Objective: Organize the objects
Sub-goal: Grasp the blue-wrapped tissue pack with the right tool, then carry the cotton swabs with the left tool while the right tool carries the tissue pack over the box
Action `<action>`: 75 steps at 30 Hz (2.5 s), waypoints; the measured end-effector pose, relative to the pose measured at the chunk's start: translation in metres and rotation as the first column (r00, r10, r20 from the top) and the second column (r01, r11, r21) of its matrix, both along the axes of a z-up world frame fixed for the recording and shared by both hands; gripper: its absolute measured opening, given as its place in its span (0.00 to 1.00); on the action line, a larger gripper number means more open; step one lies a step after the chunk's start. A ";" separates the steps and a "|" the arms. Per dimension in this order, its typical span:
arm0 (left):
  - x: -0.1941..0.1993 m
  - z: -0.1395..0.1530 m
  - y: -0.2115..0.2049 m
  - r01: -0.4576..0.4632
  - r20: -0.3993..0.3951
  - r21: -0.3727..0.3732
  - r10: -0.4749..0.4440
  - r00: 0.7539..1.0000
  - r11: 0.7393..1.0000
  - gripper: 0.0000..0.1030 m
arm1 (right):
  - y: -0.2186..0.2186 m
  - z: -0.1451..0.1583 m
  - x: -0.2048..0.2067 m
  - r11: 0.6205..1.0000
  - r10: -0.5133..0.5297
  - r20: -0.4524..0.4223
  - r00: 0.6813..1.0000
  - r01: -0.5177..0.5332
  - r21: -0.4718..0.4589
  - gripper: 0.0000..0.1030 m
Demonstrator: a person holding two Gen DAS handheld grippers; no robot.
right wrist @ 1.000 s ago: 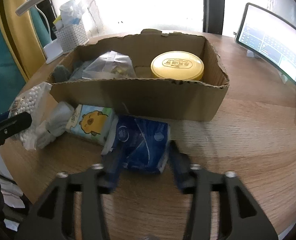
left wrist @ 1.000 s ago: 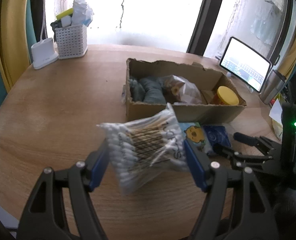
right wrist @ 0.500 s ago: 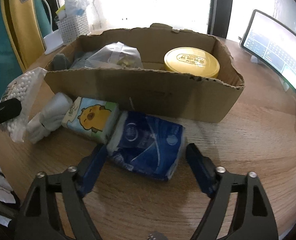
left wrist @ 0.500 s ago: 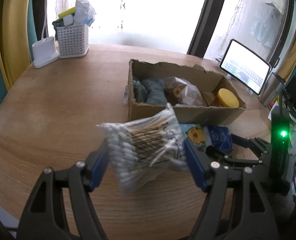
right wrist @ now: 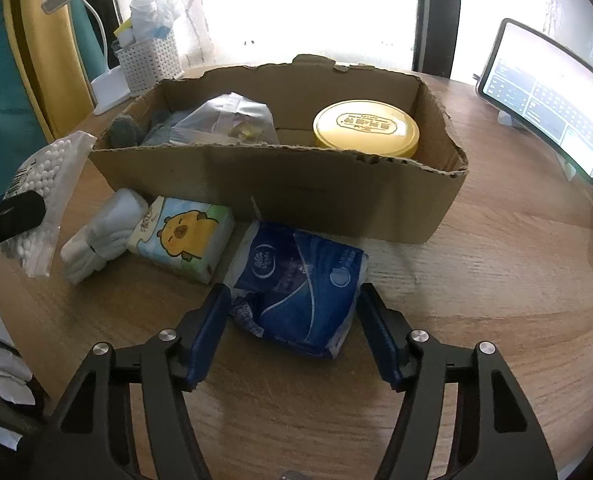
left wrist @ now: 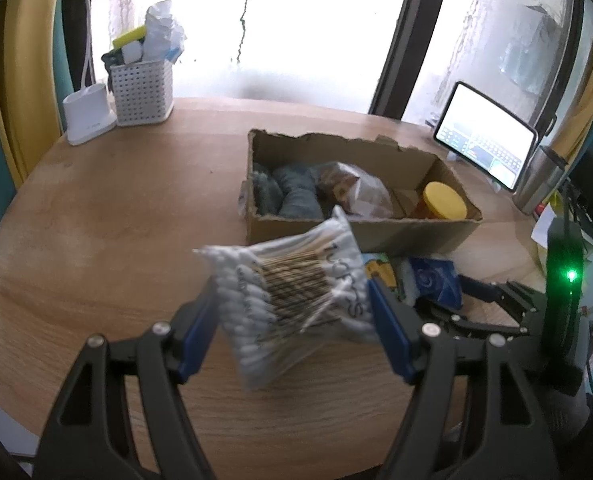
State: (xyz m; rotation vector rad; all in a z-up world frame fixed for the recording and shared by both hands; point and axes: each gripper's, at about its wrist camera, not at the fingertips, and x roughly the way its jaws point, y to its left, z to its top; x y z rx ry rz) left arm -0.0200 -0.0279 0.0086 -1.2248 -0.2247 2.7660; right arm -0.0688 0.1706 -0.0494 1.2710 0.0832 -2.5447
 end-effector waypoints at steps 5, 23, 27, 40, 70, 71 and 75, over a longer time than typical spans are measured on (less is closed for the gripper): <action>0.002 0.006 0.007 0.009 -0.011 -0.007 -0.009 1.000 1.000 0.71 | 0.005 0.011 0.009 1.000 0.001 -0.019 1.000 -0.001 -0.013 0.66; 0.005 0.016 0.018 0.012 -0.024 0.003 -0.012 1.000 1.000 0.71 | 0.017 0.039 0.022 0.999 0.017 -0.037 0.999 -0.018 -0.027 0.49; 0.008 0.016 0.012 0.006 -0.027 0.008 -0.006 1.000 1.000 0.71 | 0.011 0.023 0.018 0.999 0.002 -0.003 1.000 -0.002 -0.048 0.71; 0.000 0.003 -0.005 -0.006 0.003 0.016 0.006 1.000 1.000 0.71 | -0.012 -0.011 0.002 0.999 -0.028 0.027 0.999 0.027 0.024 0.90; 0.005 0.020 0.025 0.041 -0.027 0.003 -0.041 0.999 0.999 0.71 | 0.015 0.018 0.022 1.000 -0.020 -0.021 1.000 0.020 -0.008 0.48; 0.005 0.021 0.026 0.041 -0.030 0.003 -0.041 0.999 0.999 0.71 | 0.015 0.020 0.022 1.000 -0.020 -0.026 0.999 0.020 -0.008 0.48; 0.004 0.027 0.027 0.042 -0.042 0.002 -0.042 0.998 0.999 0.71 | 0.017 0.032 0.024 1.000 -0.021 -0.047 0.999 0.020 -0.011 0.48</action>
